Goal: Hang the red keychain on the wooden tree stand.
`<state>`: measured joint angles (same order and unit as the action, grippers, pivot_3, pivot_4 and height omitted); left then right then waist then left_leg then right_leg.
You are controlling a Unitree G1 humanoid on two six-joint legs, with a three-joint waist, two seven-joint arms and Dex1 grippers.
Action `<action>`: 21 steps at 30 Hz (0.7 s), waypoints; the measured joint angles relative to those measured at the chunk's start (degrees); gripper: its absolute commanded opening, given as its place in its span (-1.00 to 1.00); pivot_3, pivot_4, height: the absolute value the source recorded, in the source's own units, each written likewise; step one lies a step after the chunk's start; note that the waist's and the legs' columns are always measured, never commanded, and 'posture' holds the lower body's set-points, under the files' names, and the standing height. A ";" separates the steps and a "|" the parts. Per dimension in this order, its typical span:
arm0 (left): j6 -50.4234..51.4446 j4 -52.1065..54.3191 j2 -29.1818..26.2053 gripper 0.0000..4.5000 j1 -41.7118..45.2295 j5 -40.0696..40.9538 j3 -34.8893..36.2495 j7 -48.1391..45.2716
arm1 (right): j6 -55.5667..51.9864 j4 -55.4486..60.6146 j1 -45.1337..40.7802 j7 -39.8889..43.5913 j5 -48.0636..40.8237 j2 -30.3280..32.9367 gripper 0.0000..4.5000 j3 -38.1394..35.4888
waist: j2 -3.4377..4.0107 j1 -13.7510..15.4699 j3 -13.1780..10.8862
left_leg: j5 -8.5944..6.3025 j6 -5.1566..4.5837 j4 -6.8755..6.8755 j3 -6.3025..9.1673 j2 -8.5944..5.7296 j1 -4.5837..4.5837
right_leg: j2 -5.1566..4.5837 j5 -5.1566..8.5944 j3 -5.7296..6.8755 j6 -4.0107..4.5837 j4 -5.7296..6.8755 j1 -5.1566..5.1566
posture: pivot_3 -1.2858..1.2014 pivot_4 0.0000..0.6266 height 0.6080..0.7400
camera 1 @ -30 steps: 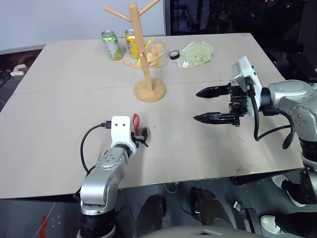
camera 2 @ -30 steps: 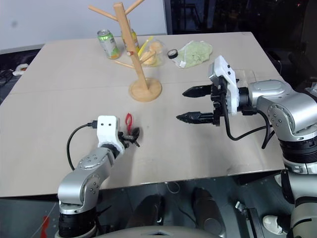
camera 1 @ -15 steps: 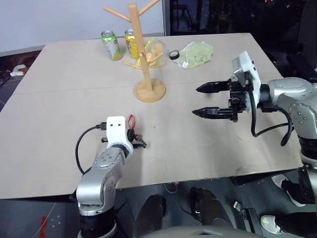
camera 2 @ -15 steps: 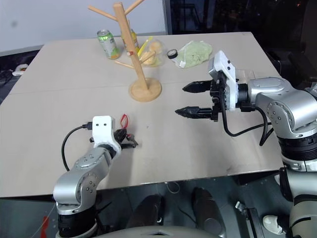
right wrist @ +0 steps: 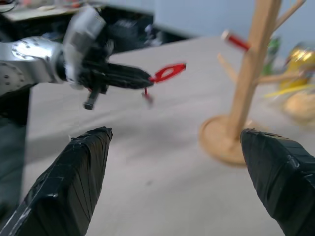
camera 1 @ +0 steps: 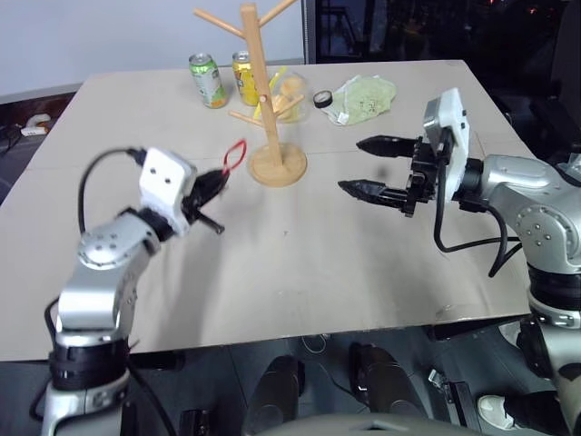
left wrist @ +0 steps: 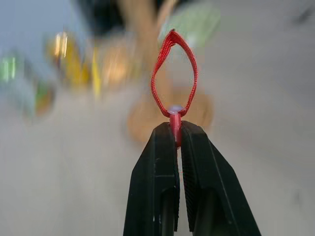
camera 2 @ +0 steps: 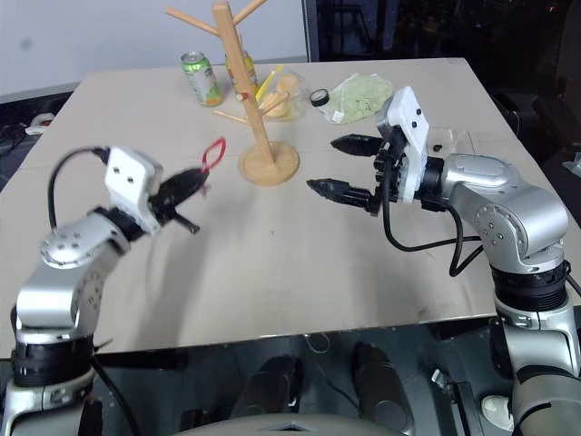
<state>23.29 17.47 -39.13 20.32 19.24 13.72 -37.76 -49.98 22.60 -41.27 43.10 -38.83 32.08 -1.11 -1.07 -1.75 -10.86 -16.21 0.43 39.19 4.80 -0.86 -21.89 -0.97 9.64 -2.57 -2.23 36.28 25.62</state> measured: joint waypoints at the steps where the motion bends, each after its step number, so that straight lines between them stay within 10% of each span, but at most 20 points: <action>1: -0.53 -0.21 -0.23 -0.99 1.39 0.12 -0.19 -0.60 | 0.00 0.39 0.01 -0.61 -0.06 -0.11 1.00 -0.06 | 0.00 -0.04 0.00 | 0.00 0.00 -0.03 0.00 0.00 0.01 | 0.00 0.00 0.00 0.00 -0.01 0.00 | 0.03 -0.52 1.00; 21: -15.34 -18.87 1.99 -0.99 15.15 -10.71 -7.59 1.74 | -3.02 6.12 -1.30 -9.92 -5.41 -0.31 1.00 -2.25 | 0.01 -0.45 0.00 | 0.00 0.00 -0.09 0.04 0.01 0.02 | 0.00 -0.11 0.03 0.18 0.02 0.01 | 0.03 -0.52 1.00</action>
<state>7.95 -1.41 -37.15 35.47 8.53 6.13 -36.02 -53.00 28.71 -42.57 33.17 -44.23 31.77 -3.36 -1.06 -2.20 -10.87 -16.22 0.42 39.10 4.84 -0.84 -21.87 -0.97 9.53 -2.55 -2.05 36.30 25.63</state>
